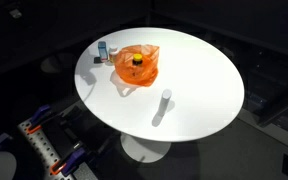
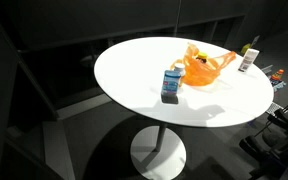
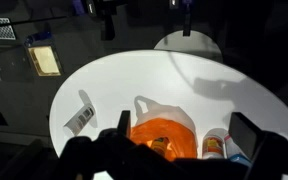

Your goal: Pick up the longest white container from the table and put it in the orange plastic bag

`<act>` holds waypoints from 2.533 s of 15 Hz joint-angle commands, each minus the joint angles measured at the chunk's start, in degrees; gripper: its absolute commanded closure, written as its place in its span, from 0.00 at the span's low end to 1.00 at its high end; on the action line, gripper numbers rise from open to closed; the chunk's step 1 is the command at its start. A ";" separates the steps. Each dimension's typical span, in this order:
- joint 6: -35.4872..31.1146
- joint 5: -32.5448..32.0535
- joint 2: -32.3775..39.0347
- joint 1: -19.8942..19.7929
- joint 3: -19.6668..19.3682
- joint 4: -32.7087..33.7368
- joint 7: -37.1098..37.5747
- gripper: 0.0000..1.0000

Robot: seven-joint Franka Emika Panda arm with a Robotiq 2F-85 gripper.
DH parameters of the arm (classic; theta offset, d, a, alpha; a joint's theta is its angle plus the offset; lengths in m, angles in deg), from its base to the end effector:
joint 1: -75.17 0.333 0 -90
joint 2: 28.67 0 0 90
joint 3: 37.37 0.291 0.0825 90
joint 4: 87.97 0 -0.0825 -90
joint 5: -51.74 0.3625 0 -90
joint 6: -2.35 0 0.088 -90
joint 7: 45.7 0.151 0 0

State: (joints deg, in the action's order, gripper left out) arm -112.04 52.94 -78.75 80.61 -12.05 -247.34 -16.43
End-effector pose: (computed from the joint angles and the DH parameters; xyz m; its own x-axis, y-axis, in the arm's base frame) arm 0.2734 0.1323 0.3800 0.9778 -0.0967 0.1859 -0.1423 -0.9575 0.2507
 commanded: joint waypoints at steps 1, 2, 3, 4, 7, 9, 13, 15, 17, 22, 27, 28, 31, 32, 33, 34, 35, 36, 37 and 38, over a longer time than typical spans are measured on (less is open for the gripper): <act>0.09 -0.68 0.27 0.73 -0.72 0.07 0.54 0.00; 0.09 -0.68 0.27 0.73 -0.72 0.07 0.54 0.00; 0.38 -1.09 0.55 0.43 -0.49 0.62 0.64 0.00; 0.66 -1.15 1.22 0.33 -0.78 1.45 0.14 0.00; 0.16 -1.16 3.00 -0.33 -2.45 3.59 -1.46 0.00; -0.27 -1.19 4.17 -0.95 -4.04 4.86 -2.45 0.00; -2.14 -0.55 7.08 -2.24 -9.64 6.95 -6.31 0.00; -3.35 -0.39 8.71 -3.05 -13.11 7.73 -9.41 0.00; -4.45 0.17 10.30 -3.72 -16.68 8.17 -12.71 0.00; -6.93 0.63 14.21 -6.20 -24.18 8.47 -19.01 0.00; -9.01 -0.28 19.74 -10.45 -29.74 9.68 -22.83 0.00; -9.25 -0.26 21.04 -11.21 -30.65 10.21 -23.51 0.00; -9.54 0.21 24.36 -12.79 -32.66 11.94 -25.14 0.00; -9.48 0.36 25.02 -13.04 -33.08 12.41 -25.48 0.00; -9.41 0.40 25.26 -13.21 -33.30 12.72 -25.74 0.00; -9.44 0.29 25.22 -13.37 -33.33 12.89 -25.78 0.00; -9.65 -0.06 24.10 -13.50 -32.54 11.02 -24.35 0.00; -9.65 -0.06 24.50 -13.57 -32.68 11.39 -24.41 0.00; -9.65 -0.07 24.66 -13.57 -32.70 11.58 -24.42 0.00; -9.65 -0.07 24.68 -13.57 -32.70 11.65 -24.42 0.00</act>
State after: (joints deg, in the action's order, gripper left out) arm -121.81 52.60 -54.11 67.58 -45.27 -235.77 -40.63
